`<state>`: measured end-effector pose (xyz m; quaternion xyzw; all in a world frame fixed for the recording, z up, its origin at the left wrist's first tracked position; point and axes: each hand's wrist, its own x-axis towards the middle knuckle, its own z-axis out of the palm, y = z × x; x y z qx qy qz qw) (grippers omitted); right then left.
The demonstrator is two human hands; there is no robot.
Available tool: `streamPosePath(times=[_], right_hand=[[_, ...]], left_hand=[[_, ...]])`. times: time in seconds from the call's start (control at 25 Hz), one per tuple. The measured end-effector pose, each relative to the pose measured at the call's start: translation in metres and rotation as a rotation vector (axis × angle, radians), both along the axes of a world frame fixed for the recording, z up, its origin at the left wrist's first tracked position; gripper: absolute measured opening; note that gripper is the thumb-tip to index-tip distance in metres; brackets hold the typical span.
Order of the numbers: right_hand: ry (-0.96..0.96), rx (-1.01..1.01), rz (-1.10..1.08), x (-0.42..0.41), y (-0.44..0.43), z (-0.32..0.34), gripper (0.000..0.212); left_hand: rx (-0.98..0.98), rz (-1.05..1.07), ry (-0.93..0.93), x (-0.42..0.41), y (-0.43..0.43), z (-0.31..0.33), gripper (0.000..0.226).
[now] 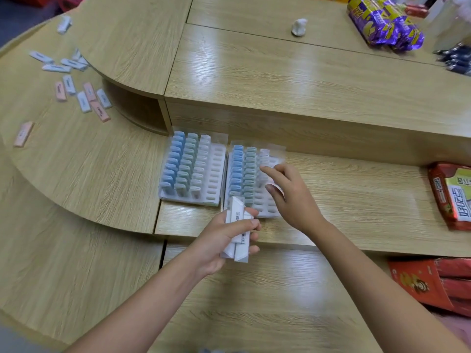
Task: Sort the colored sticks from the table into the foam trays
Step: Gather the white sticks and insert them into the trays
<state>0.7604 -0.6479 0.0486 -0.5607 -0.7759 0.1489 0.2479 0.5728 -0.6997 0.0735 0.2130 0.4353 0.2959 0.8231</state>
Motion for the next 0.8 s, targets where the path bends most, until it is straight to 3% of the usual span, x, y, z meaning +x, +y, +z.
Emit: streamPosePath(times=[0.12,0.2,0.36,0.48,0.6,0.8], right_hand=[[0.409,-0.411,0.015,-0.013,-0.019,0.037,0.026],[0.489,-0.555,0.107,-0.021,-0.031,0.049,0.026],[0.373,-0.489,0.124,-0.025,-0.042,0.049,0.020],[0.514,-0.642,0.091,-0.019,-0.045,0.051,0.007],[0.500,-0.732,0.113,-0.014,-0.044,0.054,0.005],[0.620,-0.572,-0.114,0.003,-0.032,0.068,0.008]], left_hand=[[0.013,-0.042,0.008,0.002,-0.003,0.002,0.023],[0.027,-0.091,0.019,0.004,-0.008,0.003,0.019],[0.019,-0.147,0.010,0.008,-0.020,0.003,0.018],[0.009,-0.162,0.007,0.009,-0.026,0.002,0.022],[0.004,-0.149,-0.033,0.008,-0.028,0.002,0.029],[-0.028,-0.103,-0.042,0.003,-0.028,0.002,0.029]])
